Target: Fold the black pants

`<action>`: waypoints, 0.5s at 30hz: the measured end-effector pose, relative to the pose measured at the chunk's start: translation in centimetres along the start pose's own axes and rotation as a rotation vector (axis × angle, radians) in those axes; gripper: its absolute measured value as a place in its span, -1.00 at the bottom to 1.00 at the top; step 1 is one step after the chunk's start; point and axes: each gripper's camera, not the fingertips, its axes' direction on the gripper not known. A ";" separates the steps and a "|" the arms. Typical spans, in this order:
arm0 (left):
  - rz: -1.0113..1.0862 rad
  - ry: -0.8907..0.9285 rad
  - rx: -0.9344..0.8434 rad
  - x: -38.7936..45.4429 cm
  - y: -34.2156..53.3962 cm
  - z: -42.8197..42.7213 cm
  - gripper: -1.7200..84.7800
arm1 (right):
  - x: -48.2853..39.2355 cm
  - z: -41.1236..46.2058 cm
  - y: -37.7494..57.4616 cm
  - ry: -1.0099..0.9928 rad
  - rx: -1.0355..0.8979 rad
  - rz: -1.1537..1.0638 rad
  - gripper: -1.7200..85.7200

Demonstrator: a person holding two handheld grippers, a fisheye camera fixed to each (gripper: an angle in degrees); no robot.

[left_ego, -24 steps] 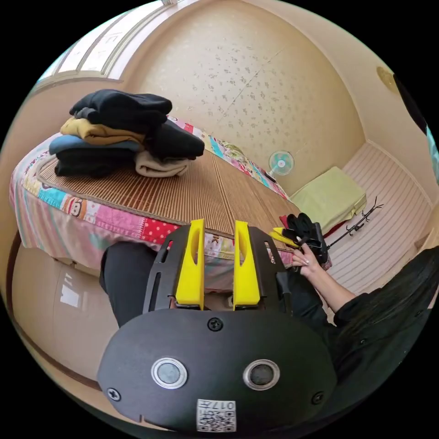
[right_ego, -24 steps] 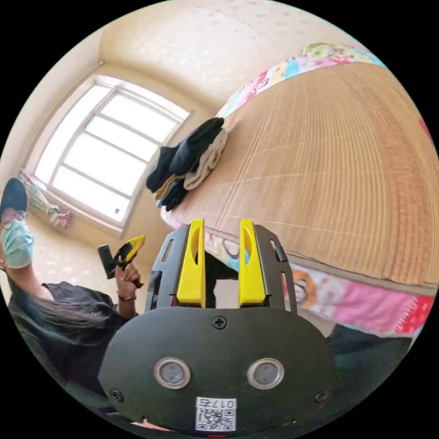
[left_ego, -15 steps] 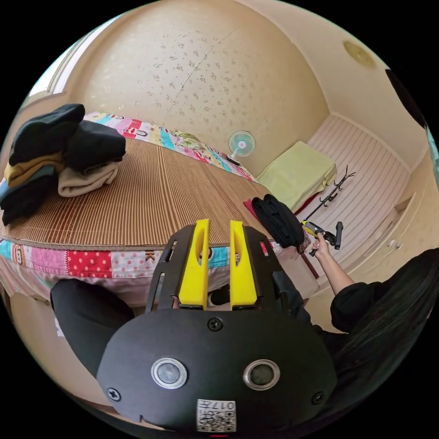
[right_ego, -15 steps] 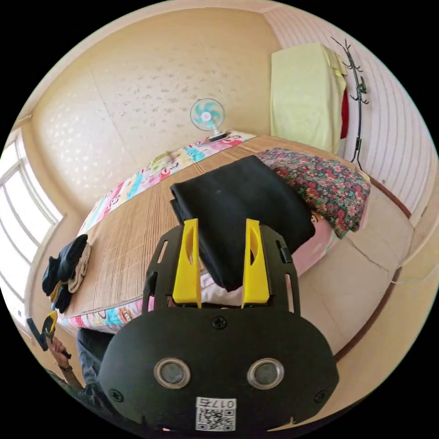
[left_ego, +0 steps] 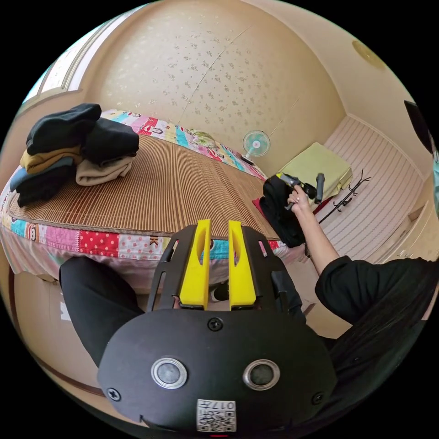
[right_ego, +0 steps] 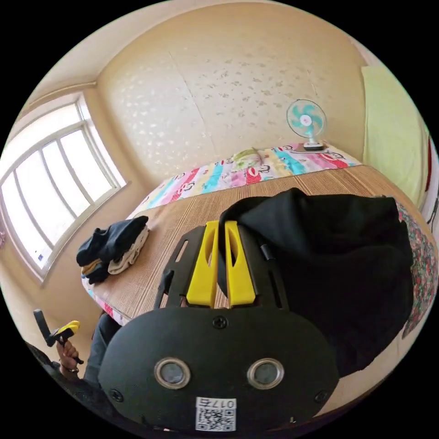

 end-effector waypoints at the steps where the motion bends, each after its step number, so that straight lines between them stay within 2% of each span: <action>1: 0.008 -0.016 -0.001 0.6 0.3 0.3 -0.81 | -4.6 2.5 -0.8 -0.053 -0.018 -0.110 -0.90; 2: 0.010 -0.023 0.000 0.9 0.4 0.4 -0.81 | -6.7 3.8 -0.9 -0.105 -0.036 -0.161 -0.90; 3: 0.008 -0.034 0.001 1.3 0.8 0.7 -0.81 | -10.7 6.6 -0.9 -0.241 -0.104 -0.274 -0.90; 4: 0.003 -0.040 -0.003 1.5 1.2 1.1 -0.81 | -14.7 9.7 -0.2 -0.411 -0.217 -0.393 -0.90; 7: -0.010 -0.046 -0.043 1.7 2.1 2.4 -0.79 | -22.0 14.8 3.5 -0.697 -0.476 -0.552 -0.91; 11: -0.001 -0.076 -0.083 2.0 3.1 4.2 -0.77 | -24.1 11.6 9.0 -0.725 -0.417 -0.649 -0.91; 15: 0.103 -0.007 -0.171 3.9 1.3 9.5 -0.76 | -18.3 5.4 14.4 -0.619 -0.338 -0.539 -0.90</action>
